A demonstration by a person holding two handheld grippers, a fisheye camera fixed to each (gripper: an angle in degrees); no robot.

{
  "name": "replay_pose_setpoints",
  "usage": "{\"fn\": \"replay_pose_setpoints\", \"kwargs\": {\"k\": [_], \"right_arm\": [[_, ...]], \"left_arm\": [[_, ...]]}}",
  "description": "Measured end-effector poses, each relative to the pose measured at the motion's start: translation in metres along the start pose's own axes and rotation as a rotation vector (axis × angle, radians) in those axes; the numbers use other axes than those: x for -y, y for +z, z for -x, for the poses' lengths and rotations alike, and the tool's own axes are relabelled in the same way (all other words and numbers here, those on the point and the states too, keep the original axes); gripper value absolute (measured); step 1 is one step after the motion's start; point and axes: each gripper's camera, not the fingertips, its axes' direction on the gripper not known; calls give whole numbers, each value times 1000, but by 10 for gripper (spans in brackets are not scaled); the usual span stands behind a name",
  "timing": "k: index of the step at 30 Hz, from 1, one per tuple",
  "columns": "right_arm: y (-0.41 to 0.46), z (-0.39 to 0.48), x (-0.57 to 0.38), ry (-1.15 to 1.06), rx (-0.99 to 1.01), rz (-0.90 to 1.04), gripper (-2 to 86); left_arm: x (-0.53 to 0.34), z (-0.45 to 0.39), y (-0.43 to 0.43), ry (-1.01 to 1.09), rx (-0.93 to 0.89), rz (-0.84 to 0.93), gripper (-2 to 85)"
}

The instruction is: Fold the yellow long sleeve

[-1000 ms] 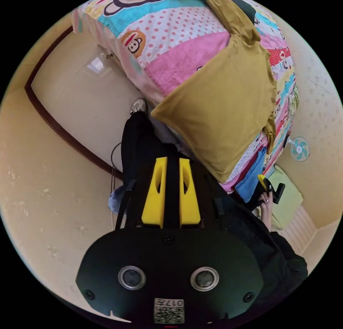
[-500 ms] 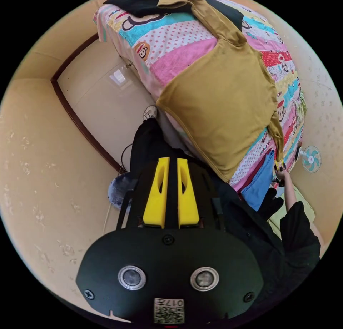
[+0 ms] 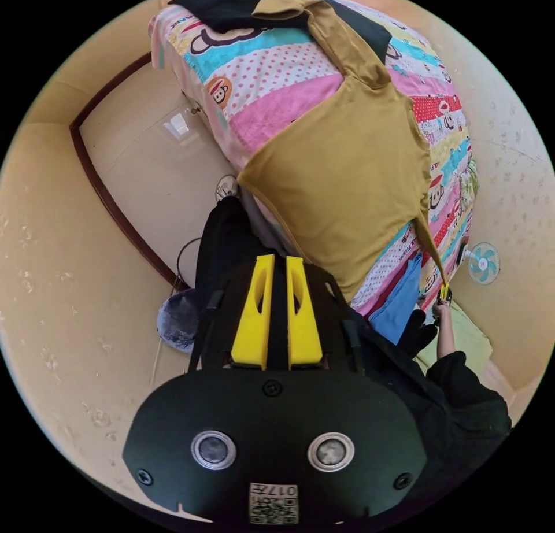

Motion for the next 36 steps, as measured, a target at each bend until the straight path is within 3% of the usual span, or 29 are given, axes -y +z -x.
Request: {"fn": "replay_pose_setpoints", "kwargs": {"k": [3,10,14,18,23,27,31,33,36], "right_arm": [[-1,-15,-36,10,-252,4,26],[52,80,-148,-270,-39,-22,24],[135,170,-252,-521,55,73,26],[252,205,-366,-660,22,222,29],[400,171,-488,-705,13,448,42],[520,93,-575,-682,-181,667,79],[561,48,-625,-617,-199,818,95],[565,47,-655,-690,-205,887,101],[565,55,-694,-832,-209,970,111]], "left_arm": [[20,2,3,5,-72,18,54],[87,21,-25,21,-174,11,62],[138,30,-59,20,-210,-69,80],[178,17,-103,114,-118,-183,102],[239,-16,-154,272,51,-333,141],[282,-34,-160,283,66,-385,158],[338,-42,-135,140,77,-226,122],[348,-41,-133,94,125,-185,71],[347,-28,-151,87,12,-145,30]]}}
